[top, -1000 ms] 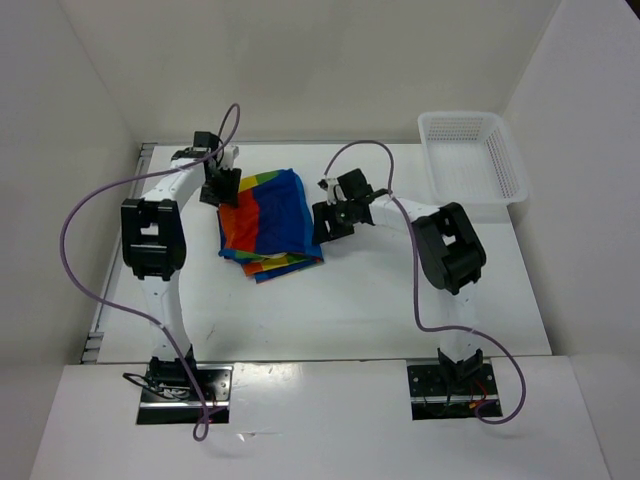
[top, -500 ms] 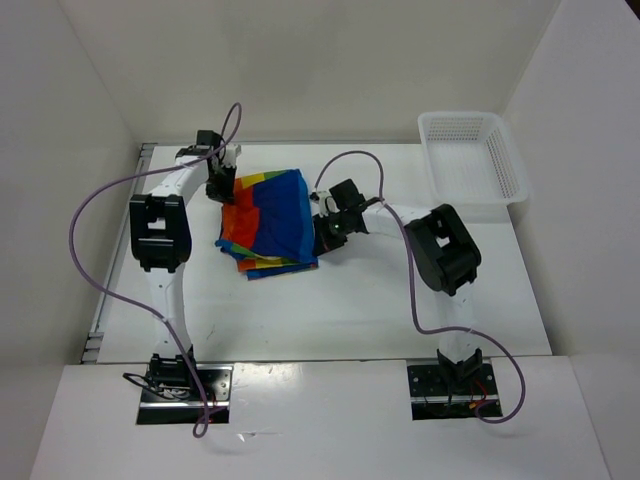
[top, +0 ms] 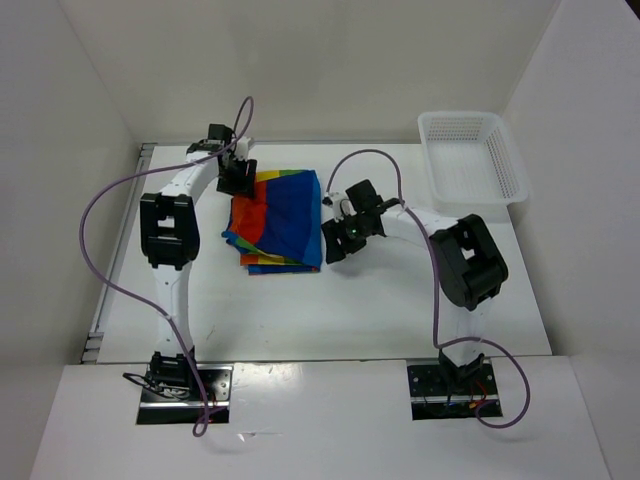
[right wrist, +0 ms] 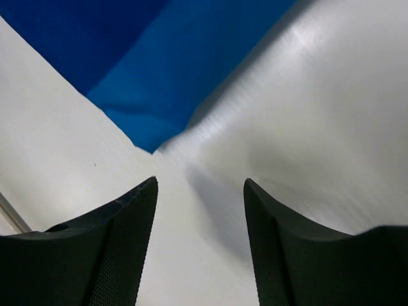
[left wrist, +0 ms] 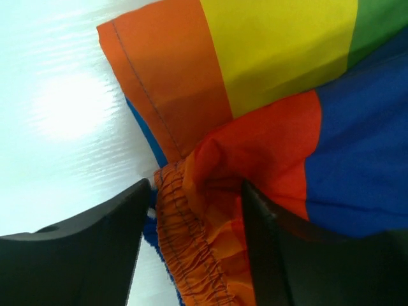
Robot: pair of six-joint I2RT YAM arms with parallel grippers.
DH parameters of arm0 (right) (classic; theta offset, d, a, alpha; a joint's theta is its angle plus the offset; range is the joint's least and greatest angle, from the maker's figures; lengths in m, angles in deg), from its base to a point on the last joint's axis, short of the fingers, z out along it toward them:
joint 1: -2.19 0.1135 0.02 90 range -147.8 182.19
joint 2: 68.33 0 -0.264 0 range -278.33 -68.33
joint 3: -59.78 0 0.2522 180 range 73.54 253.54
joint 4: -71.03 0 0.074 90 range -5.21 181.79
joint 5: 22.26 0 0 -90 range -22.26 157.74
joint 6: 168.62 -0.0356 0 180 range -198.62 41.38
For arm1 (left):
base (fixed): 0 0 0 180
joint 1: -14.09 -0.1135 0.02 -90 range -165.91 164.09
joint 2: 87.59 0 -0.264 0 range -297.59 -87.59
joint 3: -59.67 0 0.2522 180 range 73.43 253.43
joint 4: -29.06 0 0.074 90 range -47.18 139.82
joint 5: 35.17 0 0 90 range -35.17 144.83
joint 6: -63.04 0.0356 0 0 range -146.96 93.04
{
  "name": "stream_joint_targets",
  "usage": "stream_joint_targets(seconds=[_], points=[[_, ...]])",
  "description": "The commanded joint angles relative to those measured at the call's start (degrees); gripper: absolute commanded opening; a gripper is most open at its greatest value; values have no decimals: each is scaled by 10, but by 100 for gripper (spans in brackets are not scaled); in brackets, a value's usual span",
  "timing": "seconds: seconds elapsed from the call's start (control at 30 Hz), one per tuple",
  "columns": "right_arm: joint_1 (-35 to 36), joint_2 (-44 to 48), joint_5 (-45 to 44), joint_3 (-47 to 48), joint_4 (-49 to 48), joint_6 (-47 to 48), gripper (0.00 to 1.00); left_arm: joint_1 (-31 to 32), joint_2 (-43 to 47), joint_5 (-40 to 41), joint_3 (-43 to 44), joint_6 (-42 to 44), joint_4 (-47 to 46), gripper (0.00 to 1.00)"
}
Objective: Fold and stack the shorts
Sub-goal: Fold the shorts
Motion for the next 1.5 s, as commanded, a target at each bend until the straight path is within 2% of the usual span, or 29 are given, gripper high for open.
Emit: stream_joint_targets(seconds=[0.0, 0.07, 0.13, 0.17, 0.23, 0.4, 0.57, 0.63, 0.77, 0.83, 1.03, 1.2, 1.47], points=[[-14, 36, -25, 61, 15, 45, 63, 0, 58, 7, -13, 2, -7, 67], [-27, 56, -36, 78, 24, 50, 67, 0, 97, 25, -29, 2, -13, 81], [-39, 74, -67, 90, 30, 56, 69, 0, 146, 39, -68, 2, -19, 86], [-39, 95, -83, 97, 30, 65, 72, 0, 162, 39, -84, 2, -19, 94], [-44, 117, -128, 110, 37, 77, 79, -7, 217, 49, -117, 2, -30, 95], [-95, 172, -179, 148, 86, 120, 87, -43, 336, 66, -258, 2, -44, 100], [-193, 211, -223, 142, 92, 126, 99, -105, 442, 58, -362, 2, -49, 100], [-240, 234, -229, 118, 77, 126, 99, -146, 470, 43, -399, 2, -59, 100], [-314, 272, -215, 78, 39, 106, 99, -224, 487, -4, -419, 2, -60, 100], [-340, 283, -202, 58, 25, 98, 99, -229, 492, -11, -419, 2, -60, 100], [-341, 328, -192, 10, 18, 98, 99, -234, 509, 1, -437, 2, -79, 100], [-341, 350, -187, -15, 18, 98, 99, -247, 514, -37, -451, 2, -97, 100], [-341, 378, -181, -38, 18, 103, 99, -252, 532, -31, -475, 2, -109, 100]])
